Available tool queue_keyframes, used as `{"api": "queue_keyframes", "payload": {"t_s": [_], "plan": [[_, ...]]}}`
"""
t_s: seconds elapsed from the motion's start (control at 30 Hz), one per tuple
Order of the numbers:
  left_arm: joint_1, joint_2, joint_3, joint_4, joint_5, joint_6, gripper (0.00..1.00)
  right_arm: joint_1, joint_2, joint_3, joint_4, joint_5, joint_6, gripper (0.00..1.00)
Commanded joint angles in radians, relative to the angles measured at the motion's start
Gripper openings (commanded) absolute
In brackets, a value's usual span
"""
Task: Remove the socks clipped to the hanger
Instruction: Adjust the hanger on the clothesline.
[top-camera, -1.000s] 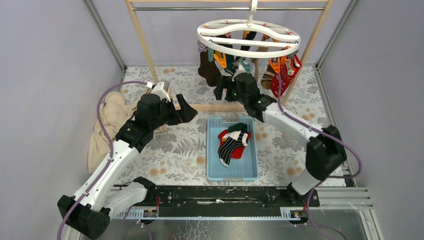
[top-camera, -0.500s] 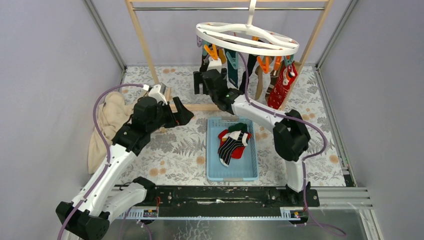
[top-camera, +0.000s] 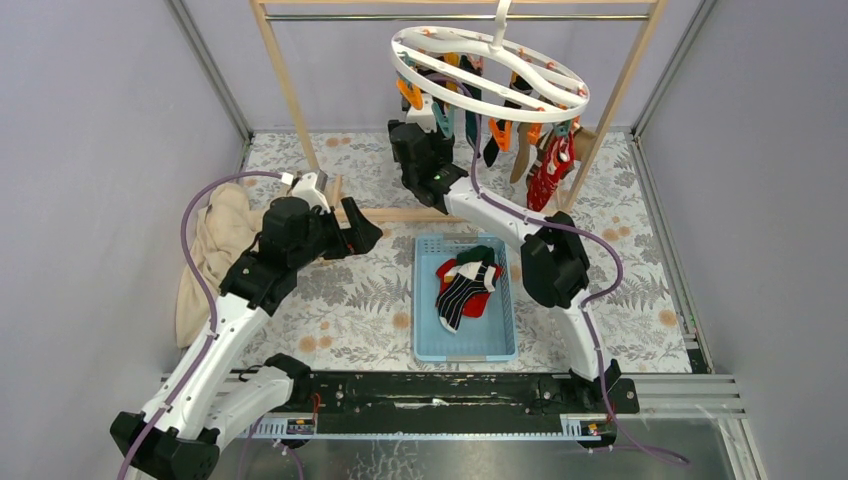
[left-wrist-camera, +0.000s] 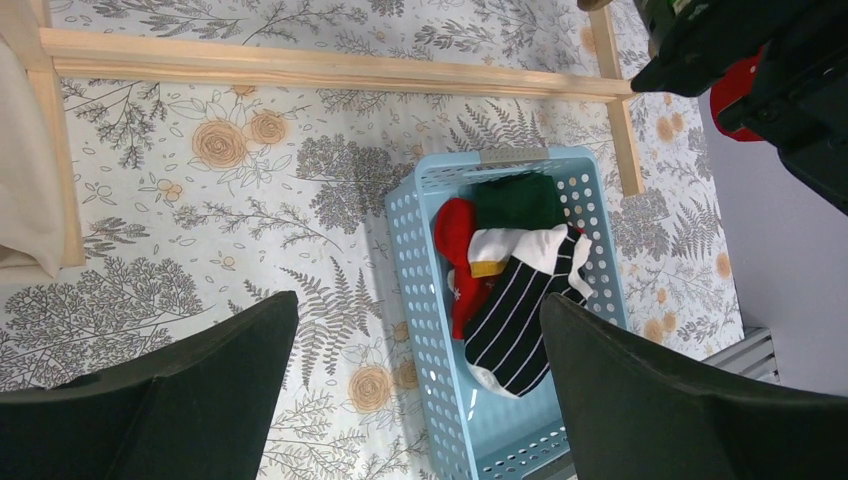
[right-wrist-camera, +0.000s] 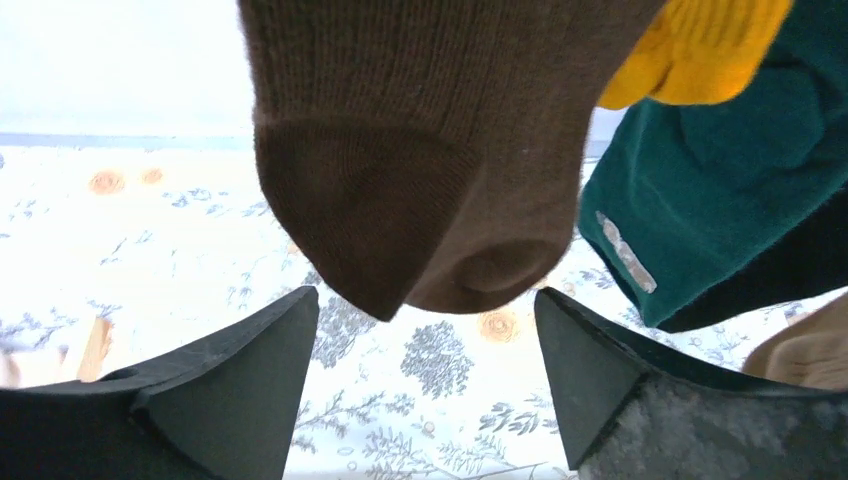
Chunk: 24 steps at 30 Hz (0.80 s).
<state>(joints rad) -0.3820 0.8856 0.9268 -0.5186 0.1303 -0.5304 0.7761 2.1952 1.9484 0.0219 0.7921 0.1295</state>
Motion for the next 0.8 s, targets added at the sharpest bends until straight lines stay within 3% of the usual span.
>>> {"api": "queue_keyframes", "payload": {"t_s": [0.0, 0.07, 0.2, 0.3, 0.47, 0.77], "plan": [[0.014, -0.016, -0.011, -0.004, 0.006, 0.029, 0.99, -0.002, 0.013, 0.066, 0.111, 0.128, -0.12, 0.77], [0.015, -0.017, -0.012, -0.004, 0.009, 0.031, 0.99, -0.004, 0.012, 0.059, 0.131, 0.135, -0.155, 0.62], [0.02, -0.014, -0.016, -0.003, 0.019, 0.033, 0.99, -0.004, -0.023, 0.003, 0.156, 0.092, -0.163, 0.22], [0.022, -0.014, -0.012, -0.003, 0.024, 0.032, 0.99, -0.002, -0.072, -0.063, 0.159, 0.022, -0.136, 0.05], [0.023, -0.017, -0.008, -0.006, 0.023, 0.03, 0.99, 0.01, -0.167, -0.186, 0.17, -0.137, -0.091, 0.0], [0.025, -0.034, -0.005, -0.019, 0.018, 0.018, 0.99, 0.095, -0.318, -0.381, 0.202, -0.152, -0.145, 0.0]]}}
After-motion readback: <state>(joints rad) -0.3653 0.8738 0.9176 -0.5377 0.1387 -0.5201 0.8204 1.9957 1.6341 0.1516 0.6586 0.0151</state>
